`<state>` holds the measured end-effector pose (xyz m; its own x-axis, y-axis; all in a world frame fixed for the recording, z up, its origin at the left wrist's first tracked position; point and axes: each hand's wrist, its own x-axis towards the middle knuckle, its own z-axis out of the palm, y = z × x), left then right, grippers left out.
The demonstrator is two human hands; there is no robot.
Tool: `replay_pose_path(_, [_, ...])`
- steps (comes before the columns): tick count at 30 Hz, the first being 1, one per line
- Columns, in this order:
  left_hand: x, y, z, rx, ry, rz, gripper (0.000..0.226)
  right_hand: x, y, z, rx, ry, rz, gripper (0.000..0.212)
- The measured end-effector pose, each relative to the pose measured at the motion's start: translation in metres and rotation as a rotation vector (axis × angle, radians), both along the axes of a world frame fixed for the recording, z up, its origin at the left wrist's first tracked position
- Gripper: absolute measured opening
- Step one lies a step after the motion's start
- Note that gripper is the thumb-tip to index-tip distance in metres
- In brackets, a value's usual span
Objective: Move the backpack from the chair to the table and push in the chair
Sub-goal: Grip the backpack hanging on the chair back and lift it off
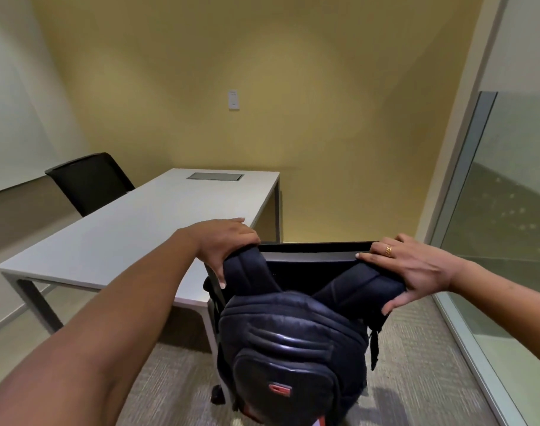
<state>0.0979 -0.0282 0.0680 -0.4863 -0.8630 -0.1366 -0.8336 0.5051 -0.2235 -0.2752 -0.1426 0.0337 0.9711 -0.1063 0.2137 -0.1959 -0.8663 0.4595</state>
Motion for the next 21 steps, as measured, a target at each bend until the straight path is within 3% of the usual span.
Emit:
replay_pose_path(16, [0.031, 0.031, 0.019, -0.171, -0.327, 0.152, 0.096, 0.036, 0.024, 0.017, 0.118, 0.027, -0.172, 0.099])
replay_pose_path(21, [0.036, 0.028, 0.024, -0.187, -0.351, 0.167, 0.097, 0.041, 0.023, 0.020, 0.140, 0.038, -0.187, 0.099])
